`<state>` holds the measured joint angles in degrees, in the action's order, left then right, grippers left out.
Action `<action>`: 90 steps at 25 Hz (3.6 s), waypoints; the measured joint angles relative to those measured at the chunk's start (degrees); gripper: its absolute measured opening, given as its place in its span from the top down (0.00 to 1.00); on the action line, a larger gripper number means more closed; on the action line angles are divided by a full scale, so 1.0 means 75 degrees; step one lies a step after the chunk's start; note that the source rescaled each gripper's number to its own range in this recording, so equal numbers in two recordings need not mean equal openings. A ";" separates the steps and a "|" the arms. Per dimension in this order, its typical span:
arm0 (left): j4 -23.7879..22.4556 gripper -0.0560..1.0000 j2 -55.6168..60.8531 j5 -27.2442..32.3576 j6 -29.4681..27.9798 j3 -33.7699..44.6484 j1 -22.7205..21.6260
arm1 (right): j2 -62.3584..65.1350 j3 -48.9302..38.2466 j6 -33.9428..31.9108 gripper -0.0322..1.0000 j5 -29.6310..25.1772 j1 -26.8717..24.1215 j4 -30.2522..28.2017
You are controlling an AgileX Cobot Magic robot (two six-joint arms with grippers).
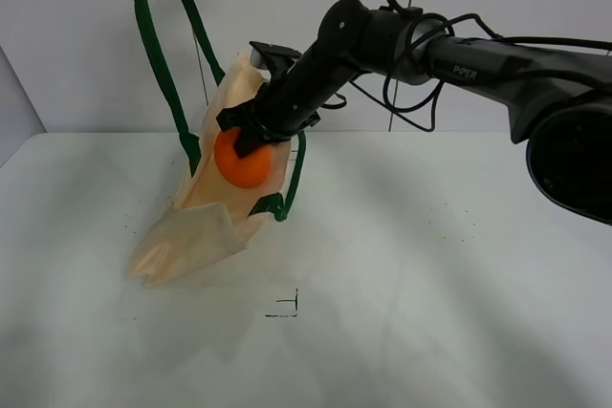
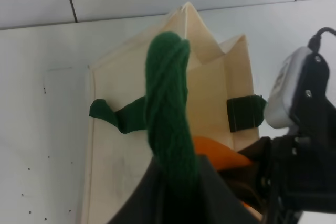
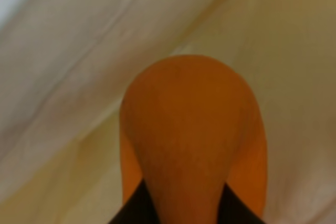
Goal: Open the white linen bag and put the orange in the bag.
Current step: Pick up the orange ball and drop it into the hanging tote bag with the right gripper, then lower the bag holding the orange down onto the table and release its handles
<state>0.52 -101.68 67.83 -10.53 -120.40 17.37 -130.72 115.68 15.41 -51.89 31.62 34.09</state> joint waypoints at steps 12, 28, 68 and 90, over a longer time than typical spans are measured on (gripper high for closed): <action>-0.0013 0.95 0.0000 0.0000 0.0003 0.0000 0.0000 | -0.0125 0.0000 0.0371 0.12 0.0337 0.0005 0.0576; -0.0013 0.95 0.0009 0.0000 0.0011 0.0009 0.0000 | 0.0483 0.0016 -0.1591 0.00 -0.2314 0.0005 -0.3381; -0.0013 0.95 0.0009 0.0000 0.0147 0.0009 0.0000 | 0.3339 -0.3243 -0.1835 0.00 -0.2407 -0.3852 -0.4452; -0.0013 0.95 0.0009 0.0000 0.0229 0.0009 0.0000 | 1.3853 -1.1455 -0.1829 0.00 -0.1200 -0.3837 -0.4350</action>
<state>0.42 -101.62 67.83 -8.82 -120.33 17.37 -26.82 29.76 1.69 -60.89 2.84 1.46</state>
